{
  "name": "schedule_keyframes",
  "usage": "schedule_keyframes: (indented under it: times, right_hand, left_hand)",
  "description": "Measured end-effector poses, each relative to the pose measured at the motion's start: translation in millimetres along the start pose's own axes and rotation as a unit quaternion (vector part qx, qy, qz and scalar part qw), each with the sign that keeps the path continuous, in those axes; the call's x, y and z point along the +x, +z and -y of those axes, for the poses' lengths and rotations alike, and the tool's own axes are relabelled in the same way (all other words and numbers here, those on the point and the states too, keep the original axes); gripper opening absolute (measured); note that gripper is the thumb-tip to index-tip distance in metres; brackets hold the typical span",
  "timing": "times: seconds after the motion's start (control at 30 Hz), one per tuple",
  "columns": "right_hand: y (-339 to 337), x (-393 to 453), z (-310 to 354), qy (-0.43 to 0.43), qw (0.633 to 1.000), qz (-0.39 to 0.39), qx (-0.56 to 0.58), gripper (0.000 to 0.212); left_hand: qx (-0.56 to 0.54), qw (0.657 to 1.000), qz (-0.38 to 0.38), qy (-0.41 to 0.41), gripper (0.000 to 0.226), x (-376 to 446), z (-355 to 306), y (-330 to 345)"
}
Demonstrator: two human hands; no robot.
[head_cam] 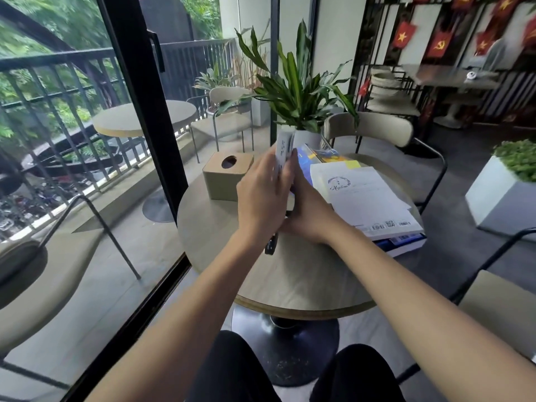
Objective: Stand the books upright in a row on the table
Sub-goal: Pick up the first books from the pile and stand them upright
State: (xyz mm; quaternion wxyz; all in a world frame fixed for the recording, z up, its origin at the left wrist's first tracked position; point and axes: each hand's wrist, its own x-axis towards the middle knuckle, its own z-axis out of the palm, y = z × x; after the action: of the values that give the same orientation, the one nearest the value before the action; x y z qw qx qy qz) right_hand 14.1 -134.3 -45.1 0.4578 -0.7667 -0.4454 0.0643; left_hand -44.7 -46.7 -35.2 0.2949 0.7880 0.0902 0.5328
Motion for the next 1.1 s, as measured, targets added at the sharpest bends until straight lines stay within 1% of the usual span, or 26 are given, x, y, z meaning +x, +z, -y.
schedule_keyframes:
  times: [0.07,0.1,0.13,0.2,0.23,0.3,0.37,0.4,0.43,0.47,0.5,0.53,0.57,0.67,0.77,0.83,0.9,0.97,1.1]
  right_hand:
    - [1.9,0.4,-7.1,0.002,1.000,0.010,-0.011,0.130]
    - [2.2,1.8,-12.1,0.003,1.000,0.003,-0.026,0.125]
    - [2.7,2.4,-14.5,0.004,0.999,0.001,-0.051,0.112]
    - [5.8,5.3,-19.8,-0.001,0.996,-0.006,-0.093,0.074]
    - [7.1,5.3,-22.1,0.007,0.995,0.001,-0.099,0.064]
    - [9.2,8.8,-31.2,0.011,0.994,0.008,-0.104,0.063]
    - [9.7,5.2,-24.7,-0.018,0.991,0.045,-0.121,0.046]
    - [11.5,6.9,-25.6,-0.021,0.989,0.054,-0.136,0.041]
    - [13.1,7.7,-28.0,-0.005,0.987,0.063,-0.149,0.046]
    - [14.9,8.6,-27.7,0.032,0.984,0.065,-0.163,0.057]
    - [16.4,8.0,-25.9,0.042,0.981,0.046,-0.184,0.067]
    - [18.7,10.3,-26.7,0.047,0.982,0.036,-0.180,0.074]
    - [20.7,9.8,-23.7,0.049,0.980,0.031,-0.190,0.078]
    - [21.8,9.6,-24.7,0.042,0.968,0.021,-0.245,0.081]
    - [13.4,-0.8,-21.7,0.010,0.937,0.008,-0.349,0.089]
    - [2.9,-7.6,-20.0,-0.008,0.919,0.006,-0.394,0.086]
    - [-9.3,-9.7,-20.4,0.000,0.897,-0.009,-0.441,0.081]
    - [-21.9,-9.9,-25.0,0.050,0.875,-0.039,-0.480,0.081]
    - [-47.2,-14.3,-43.0,0.216,0.847,-0.079,-0.479,0.094]
  left_hand:
    - [-0.032,0.999,0.025,0.000,0.020,-7.1,9.8,4.9]
    - [-0.043,0.998,0.036,-0.006,0.021,-10.4,13.0,6.4]
    - [-0.054,0.998,0.044,-0.011,0.024,-13.2,15.5,7.6]
    - [-0.080,0.994,0.062,-0.036,0.039,-17.9,17.5,8.2]
    - [-0.087,0.991,0.080,-0.055,0.046,-19.6,18.4,7.9]
    - [-0.061,0.985,0.131,-0.100,0.058,-20.2,23.4,8.2]
    - [-0.002,0.975,0.180,-0.132,0.060,-18.3,28.3,8.6]
    - [0.018,0.971,0.195,-0.138,0.058,-17.6,28.6,9.3]
    - [0.030,0.968,0.203,-0.143,0.055,-17.1,28.0,10.2]
    - [0.036,0.967,0.207,-0.147,0.055,-16.4,27.0,10.9]
    - [0.039,0.966,0.208,-0.150,0.055,-15.6,26.0,11.6]
    - [0.041,0.966,0.207,-0.152,0.055,-14.6,25.5,12.1]
    - [0.042,0.966,0.203,-0.156,0.054,-13.8,25.2,12.6]
    - [0.042,0.966,0.191,-0.167,0.049,-13.1,26.3,14.1]
    - [0.036,0.973,0.164,-0.160,0.044,-14.6,27.3,16.6]
    - [0.036,0.976,0.146,-0.157,0.039,-15.6,27.6,18.9]
    - [0.037,0.975,0.143,-0.166,0.038,-16.9,26.3,20.9]
    - [0.036,0.973,0.147,-0.171,0.041,-18.0,24.7,22.5]
    - [0.025,0.970,0.154,-0.184,0.041,-17.4,23.7,27.0]
